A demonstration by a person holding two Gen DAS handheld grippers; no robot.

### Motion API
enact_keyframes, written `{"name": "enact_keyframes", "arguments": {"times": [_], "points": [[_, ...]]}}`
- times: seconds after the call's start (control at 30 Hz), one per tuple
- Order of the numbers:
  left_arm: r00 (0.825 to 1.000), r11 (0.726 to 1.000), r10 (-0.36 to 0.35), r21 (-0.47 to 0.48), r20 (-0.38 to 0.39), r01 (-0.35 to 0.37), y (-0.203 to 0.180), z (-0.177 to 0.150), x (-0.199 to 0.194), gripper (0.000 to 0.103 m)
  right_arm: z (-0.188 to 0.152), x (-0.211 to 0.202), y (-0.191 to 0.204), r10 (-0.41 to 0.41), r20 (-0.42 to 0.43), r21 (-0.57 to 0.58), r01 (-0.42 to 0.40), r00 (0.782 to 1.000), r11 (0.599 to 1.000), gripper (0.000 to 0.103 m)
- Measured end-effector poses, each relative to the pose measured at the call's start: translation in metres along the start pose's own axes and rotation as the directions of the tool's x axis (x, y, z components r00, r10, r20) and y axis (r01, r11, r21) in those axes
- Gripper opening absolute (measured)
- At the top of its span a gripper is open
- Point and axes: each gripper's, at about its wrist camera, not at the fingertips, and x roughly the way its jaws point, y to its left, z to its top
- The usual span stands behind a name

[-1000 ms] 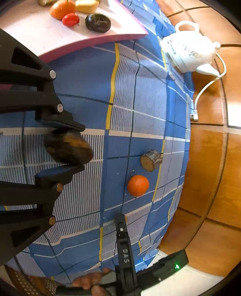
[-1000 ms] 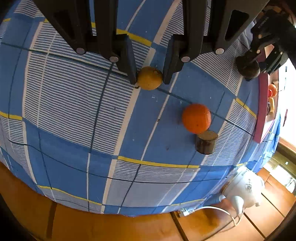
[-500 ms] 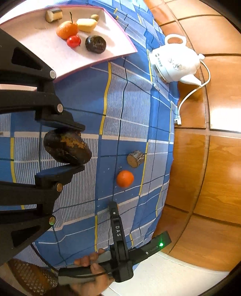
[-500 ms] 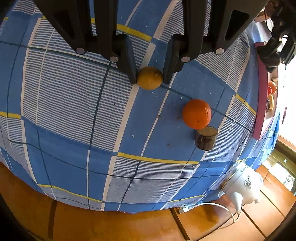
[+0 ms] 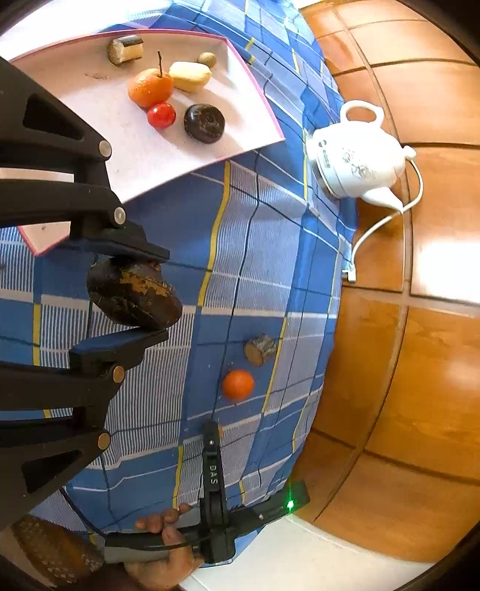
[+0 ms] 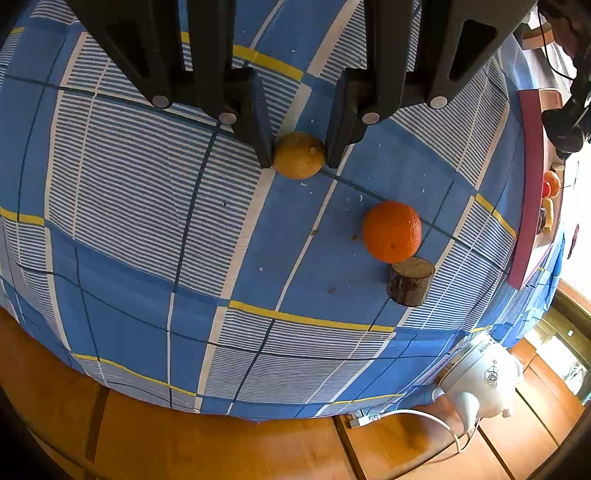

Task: Organize fruits
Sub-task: 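Carry the dark brown fruit with the left gripper into the tray and release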

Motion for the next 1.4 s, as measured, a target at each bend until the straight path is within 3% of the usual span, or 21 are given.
{"name": "enact_keyframes", "arguments": {"times": [0.3,0.5,0.7,0.93,1.03,1.23,1.4], "points": [[1.0,0.998,0.026,-0.06,-0.012,-0.027,0.024,-0.002,0.001,0.036,-0.001,0.0,0.005,-0.024,0.007,-0.033,0.025,1.0,0.999,0.029],[0.997,0.986,0.072,-0.147,-0.008,-0.072,0.064,-0.005,-0.01,0.036,-0.001,0.0,0.007,-0.032,0.007,-0.044,0.033,0.999,0.999,0.029],[0.989,0.948,0.149,-0.281,-0.01,-0.146,0.122,-0.021,-0.032,0.036,-0.001,0.001,0.008,-0.036,0.006,-0.046,0.036,0.999,0.998,0.029],[0.979,0.882,0.201,-0.429,-0.028,-0.193,0.178,-0.049,-0.052,0.036,-0.001,0.001,0.009,-0.04,0.007,-0.049,0.04,0.999,0.998,0.029],[0.98,0.871,0.193,-0.452,-0.044,-0.192,0.186,-0.056,-0.048,0.036,-0.001,0.001,0.009,-0.04,0.007,-0.048,0.041,0.999,0.998,0.029],[0.98,0.878,0.196,-0.44,-0.024,-0.186,0.188,-0.042,-0.037,0.036,-0.001,0.001,0.009,-0.039,0.007,-0.046,0.04,0.999,0.998,0.029],[0.974,0.878,0.227,-0.432,-0.003,-0.206,0.189,-0.032,-0.035,0.046,0.0,0.001,0.008,-0.037,0.007,-0.043,0.038,0.999,0.998,0.029]]}}
